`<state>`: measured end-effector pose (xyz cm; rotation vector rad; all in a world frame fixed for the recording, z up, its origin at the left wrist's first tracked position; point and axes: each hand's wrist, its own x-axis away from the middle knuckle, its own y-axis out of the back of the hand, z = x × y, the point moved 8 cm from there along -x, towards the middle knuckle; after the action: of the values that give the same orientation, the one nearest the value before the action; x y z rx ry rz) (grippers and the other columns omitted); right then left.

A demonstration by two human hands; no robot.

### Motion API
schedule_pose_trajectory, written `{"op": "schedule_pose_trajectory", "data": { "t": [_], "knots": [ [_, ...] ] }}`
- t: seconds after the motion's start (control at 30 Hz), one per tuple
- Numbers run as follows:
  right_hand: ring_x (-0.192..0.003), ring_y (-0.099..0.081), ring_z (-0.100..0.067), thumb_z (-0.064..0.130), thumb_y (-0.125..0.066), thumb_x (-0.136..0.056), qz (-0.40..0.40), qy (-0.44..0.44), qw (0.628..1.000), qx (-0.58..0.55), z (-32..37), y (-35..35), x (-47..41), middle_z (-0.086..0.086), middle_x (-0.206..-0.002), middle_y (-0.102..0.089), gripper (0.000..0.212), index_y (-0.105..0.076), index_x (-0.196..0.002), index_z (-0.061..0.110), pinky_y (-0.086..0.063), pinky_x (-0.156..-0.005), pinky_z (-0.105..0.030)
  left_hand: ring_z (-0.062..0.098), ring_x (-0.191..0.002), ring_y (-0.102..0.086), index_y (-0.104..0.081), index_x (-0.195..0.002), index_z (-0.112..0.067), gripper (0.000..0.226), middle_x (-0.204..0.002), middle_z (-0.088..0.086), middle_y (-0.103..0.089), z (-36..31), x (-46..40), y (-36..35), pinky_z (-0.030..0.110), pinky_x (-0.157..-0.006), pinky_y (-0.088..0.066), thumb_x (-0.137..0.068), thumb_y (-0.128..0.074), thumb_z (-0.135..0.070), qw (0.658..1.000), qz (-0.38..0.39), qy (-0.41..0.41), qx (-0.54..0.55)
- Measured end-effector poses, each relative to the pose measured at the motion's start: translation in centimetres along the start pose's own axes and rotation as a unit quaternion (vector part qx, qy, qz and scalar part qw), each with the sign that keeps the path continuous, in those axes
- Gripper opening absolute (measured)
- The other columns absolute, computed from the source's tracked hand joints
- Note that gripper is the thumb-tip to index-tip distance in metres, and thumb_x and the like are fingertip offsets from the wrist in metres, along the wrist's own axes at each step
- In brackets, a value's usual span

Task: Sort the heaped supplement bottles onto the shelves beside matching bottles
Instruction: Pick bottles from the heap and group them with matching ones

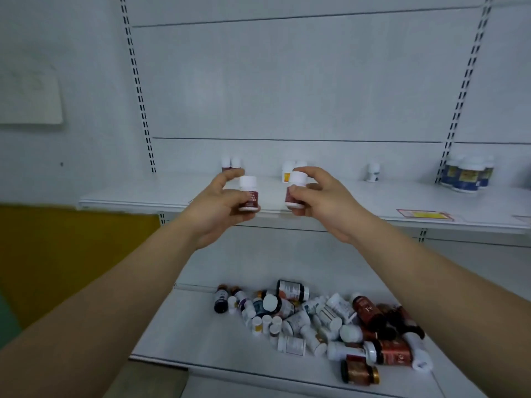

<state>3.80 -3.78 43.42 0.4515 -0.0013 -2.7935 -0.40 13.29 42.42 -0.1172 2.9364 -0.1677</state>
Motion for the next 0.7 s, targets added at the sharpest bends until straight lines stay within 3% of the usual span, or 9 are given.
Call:
{"op": "schedule_pose_trajectory", "data": {
  "t": [0.1,0.27,0.4,0.57,0.7],
  "knots": [
    [-0.073,-0.062,-0.019,0.005,-0.056,-0.090,0.005,-0.014,1.000,-0.010,0.1,-1.5,-1.9,-0.007,-0.089,-0.061,0.023,-0.059,-0.104,0.023,-0.057,-0.075,-0.033,0.026,-0.089,-0.062,-0.053,-0.111,-0.026,0.033,-0.101,0.014,-0.064,-1.5,-1.3,2.1,0.039,-0.092,-0.050,-0.092,-0.052,0.000,0.995,-0.007,-0.023,-0.097],
    [-0.081,-0.060,-0.021,0.005,-0.055,-0.090,0.015,-0.019,0.997,0.070,-0.6,-4.7,-6.1,-0.006,-0.093,-0.057,0.027,-0.058,-0.109,0.023,-0.057,-0.079,-0.036,0.028,-0.089,-0.065,-0.054,-0.105,-0.019,0.031,-0.101,0.014,-0.064,-3.0,-4.6,7.0,0.037,-0.089,-0.053,-0.087,-0.059,0.004,0.979,-0.039,-0.040,-0.197],
    [-0.081,-0.058,-0.017,0.012,-0.062,-0.088,0.019,-0.007,0.981,0.194,-1.4,-7.5,-10.1,0.001,-0.090,-0.056,0.029,-0.054,-0.113,0.025,-0.052,-0.082,-0.036,0.025,-0.088,-0.061,-0.051,-0.112,-0.020,0.034,-0.104,0.008,-0.059,-2.7,-8.4,11.4,0.028,-0.071,-0.047,-0.085,-0.064,-0.002,0.935,-0.048,-0.027,-0.350],
    [-0.068,-0.049,-0.012,0.015,-0.065,-0.088,0.014,-0.012,0.951,0.309,-3.3,-10.6,-15.3,0.003,-0.084,-0.051,0.032,-0.051,-0.116,0.023,-0.038,-0.059,-0.021,0.021,-0.089,-0.057,-0.048,-0.111,-0.024,0.037,-0.113,0.003,-0.054,-0.8,-13.8,14.0,0.024,-0.064,-0.043,-0.084,-0.066,-0.007,0.893,0.022,-0.031,-0.449],
    [-0.078,-0.053,-0.014,0.016,-0.066,-0.087,0.003,-0.039,0.932,0.360,-4.9,-11.6,-18.4,0.000,-0.095,-0.054,0.037,-0.048,-0.119,0.023,-0.045,-0.072,-0.024,0.020,-0.091,-0.058,-0.047,-0.113,-0.024,0.035,-0.110,-0.001,-0.058,0.1,-17.4,14.8,0.025,-0.069,-0.044,-0.085,-0.066,-0.016,0.867,0.069,-0.051,-0.492]
  ]
}}
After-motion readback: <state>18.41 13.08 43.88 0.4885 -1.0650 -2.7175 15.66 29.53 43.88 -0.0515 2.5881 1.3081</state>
